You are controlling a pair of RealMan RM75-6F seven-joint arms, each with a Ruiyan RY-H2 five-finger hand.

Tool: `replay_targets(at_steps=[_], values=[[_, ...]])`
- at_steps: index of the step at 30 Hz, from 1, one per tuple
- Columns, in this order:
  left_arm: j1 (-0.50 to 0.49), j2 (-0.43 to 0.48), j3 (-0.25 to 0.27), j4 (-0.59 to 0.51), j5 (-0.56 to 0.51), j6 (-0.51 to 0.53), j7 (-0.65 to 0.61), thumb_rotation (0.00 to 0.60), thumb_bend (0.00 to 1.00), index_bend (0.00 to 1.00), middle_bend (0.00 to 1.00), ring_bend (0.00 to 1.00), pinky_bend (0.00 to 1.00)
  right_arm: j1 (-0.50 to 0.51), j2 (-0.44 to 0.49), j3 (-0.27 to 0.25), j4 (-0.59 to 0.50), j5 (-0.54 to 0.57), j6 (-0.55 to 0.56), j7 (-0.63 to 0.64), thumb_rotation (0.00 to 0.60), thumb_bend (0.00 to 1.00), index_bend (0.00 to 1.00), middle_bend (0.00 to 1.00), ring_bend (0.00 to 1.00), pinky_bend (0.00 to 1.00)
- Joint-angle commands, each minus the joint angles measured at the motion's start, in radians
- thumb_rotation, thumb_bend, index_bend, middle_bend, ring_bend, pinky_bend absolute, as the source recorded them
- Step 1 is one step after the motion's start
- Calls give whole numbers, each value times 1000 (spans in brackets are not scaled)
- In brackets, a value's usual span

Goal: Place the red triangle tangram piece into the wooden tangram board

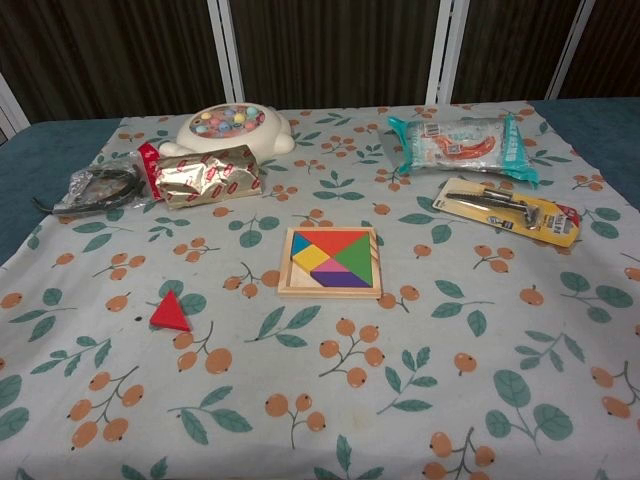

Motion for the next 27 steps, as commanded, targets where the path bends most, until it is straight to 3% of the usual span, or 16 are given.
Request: replay_targets(at_steps=[1, 6, 8, 9, 12, 14, 16, 19, 27], values=[[-1, -1, 0, 2, 0, -1, -1, 600, 446, 58, 0, 0, 99, -1, 0, -2, -1, -3, 2, -1, 600, 150, 0, 0, 0, 0], [-12, -16, -6, 8, -8, -24, 11, 600, 446, 58, 1, 2, 99, -8, 1, -3, 1, -7, 16, 3, 600, 150, 0, 0, 0, 0], [-19, -35, -15, 10, -13, -33, 27, 600, 446, 58, 41, 72, 120, -9, 1, -4, 2, -6, 14, 5, 600, 150, 0, 0, 0, 0], [-24, -50, -23, 14, -14, -34, 32, 600, 446, 58, 96, 159, 185, -9, 1, -3, 2, -5, 14, 5, 600, 150, 0, 0, 0, 0], [-49, -112, -43, 41, 0, -44, 58, 600, 446, 61, 352, 484, 542, -8, 1, 0, 1, 2, 12, 5, 600, 150, 0, 0, 0, 0], [-74, -156, -53, 56, 14, -68, 104, 600, 446, 84, 669, 787, 844, -6, 0, 3, -1, 8, 6, 3, 600, 150, 0, 0, 0, 0], [-100, -195, -61, 55, 12, -110, 156, 600, 447, 124, 894, 958, 981, -3, -2, 4, -3, 12, -1, -1, 600, 150, 0, 0, 0, 0], [-124, -234, -75, 27, -17, -169, 246, 600, 447, 180, 998, 1000, 1000, 0, -2, 4, -6, 13, -8, -5, 600, 150, 0, 0, 0, 0], [-199, -303, -137, -68, -153, -329, 383, 600, 442, 229, 1000, 1000, 1000, 2, 5, 4, -5, 13, -10, 13, 600, 150, 0, 0, 0, 0]])
